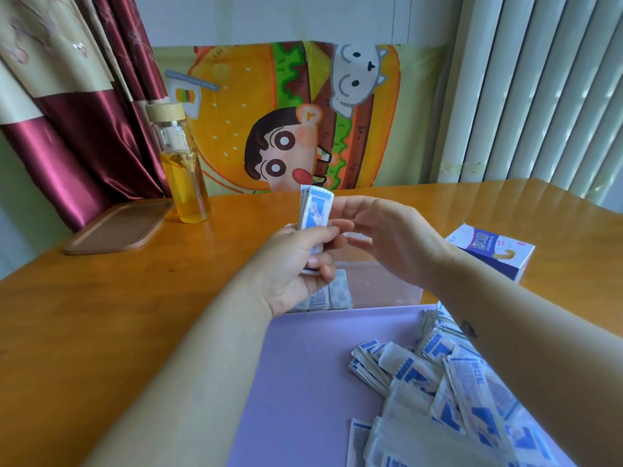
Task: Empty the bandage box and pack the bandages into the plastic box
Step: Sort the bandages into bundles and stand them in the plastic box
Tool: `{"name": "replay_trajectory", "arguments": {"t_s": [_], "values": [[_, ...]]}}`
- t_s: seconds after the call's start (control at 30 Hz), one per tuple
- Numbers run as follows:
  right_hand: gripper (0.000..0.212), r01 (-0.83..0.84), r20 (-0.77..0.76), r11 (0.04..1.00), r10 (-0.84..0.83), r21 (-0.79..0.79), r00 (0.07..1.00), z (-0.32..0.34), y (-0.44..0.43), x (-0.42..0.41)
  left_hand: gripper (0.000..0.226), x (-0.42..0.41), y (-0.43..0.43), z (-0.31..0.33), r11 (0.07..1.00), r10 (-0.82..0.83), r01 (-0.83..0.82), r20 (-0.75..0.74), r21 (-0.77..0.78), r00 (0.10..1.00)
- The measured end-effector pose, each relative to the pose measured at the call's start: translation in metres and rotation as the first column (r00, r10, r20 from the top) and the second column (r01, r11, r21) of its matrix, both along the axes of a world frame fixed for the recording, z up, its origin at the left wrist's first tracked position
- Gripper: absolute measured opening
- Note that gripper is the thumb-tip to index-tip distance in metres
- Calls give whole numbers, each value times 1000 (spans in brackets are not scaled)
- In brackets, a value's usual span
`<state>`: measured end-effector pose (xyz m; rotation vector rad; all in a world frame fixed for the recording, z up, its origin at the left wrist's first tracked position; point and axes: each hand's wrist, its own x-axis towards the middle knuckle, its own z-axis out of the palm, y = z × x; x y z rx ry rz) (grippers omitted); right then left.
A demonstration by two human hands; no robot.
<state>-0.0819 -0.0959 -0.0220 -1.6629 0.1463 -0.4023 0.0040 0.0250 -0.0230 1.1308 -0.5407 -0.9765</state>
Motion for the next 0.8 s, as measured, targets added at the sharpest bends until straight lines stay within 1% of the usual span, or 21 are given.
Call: {"name": "replay_trajectory", "arguments": {"t_s": [0.07, 0.2, 0.27, 0.33, 0.4, 0.43, 0.5, 0.53, 0.57, 0.63, 0.67, 0.7, 0.73, 0.77, 0.8], "values": [[39, -41, 22, 998, 40, 50, 999, 2, 2, -3, 23, -1, -1, -1, 999, -37, 37, 8, 26, 999], [14, -35, 85, 997, 30, 61, 996, 4, 10, -2, 16, -4, 1, -1, 990, -120, 116, 56, 81, 991], [19, -10, 120, 998, 2, 68, 993, 6, 14, -2, 15, -5, 1, -2, 984, -153, 145, 81, 103, 985], [20, 35, 148, 999, -40, 36, 988, 7, 14, -2, 14, -5, 2, -1, 982, -158, 145, 114, 122, 981], [19, 113, 172, 992, -103, -49, 980, 9, 11, -2, 10, -5, 4, 0, 981, -144, 109, 222, 163, 964], [19, 172, 185, 980, -151, -103, 971, 9, 8, -2, 11, -5, 5, 1, 977, -139, 79, 310, 199, 941], [18, 273, 204, 947, -237, -170, 950, 10, 5, -2, 19, -2, 6, 1, 968, -139, 14, 487, 251, 863], [17, 294, 209, 940, -257, -171, 944, 10, 3, -2, 21, -2, 6, 1, 969, -132, -8, 545, 246, 828], [14, 283, 209, 947, -248, -154, 946, 10, 3, -2, 22, -2, 7, 2, 976, -116, -14, 570, 219, 814], [8, 188, 179, 977, -169, -97, 969, 11, 4, -3, 23, -2, 6, 3, 989, -87, 3, 571, 145, 816], [6, 142, 149, 985, -126, -97, 981, 11, 5, -4, 23, -2, 6, 4, 992, -82, 13, 572, 123, 816], [7, 128, 118, 982, -112, -142, 987, 10, 6, -5, 23, -2, 6, 4, 994, -83, 23, 574, 111, 815], [10, 149, 98, 966, -131, -211, 987, 11, 7, -5, 23, -2, 6, 5, 994, -83, 26, 583, 105, 808], [12, 191, 101, 944, -170, -269, 980, 11, 7, -4, 23, -1, 6, 5, 995, -77, 20, 598, 102, 797], [13, 235, 122, 926, -208, -294, 971, 13, 8, -4, 23, 0, 6, 5, 995, -63, -4, 639, 102, 766]]}}
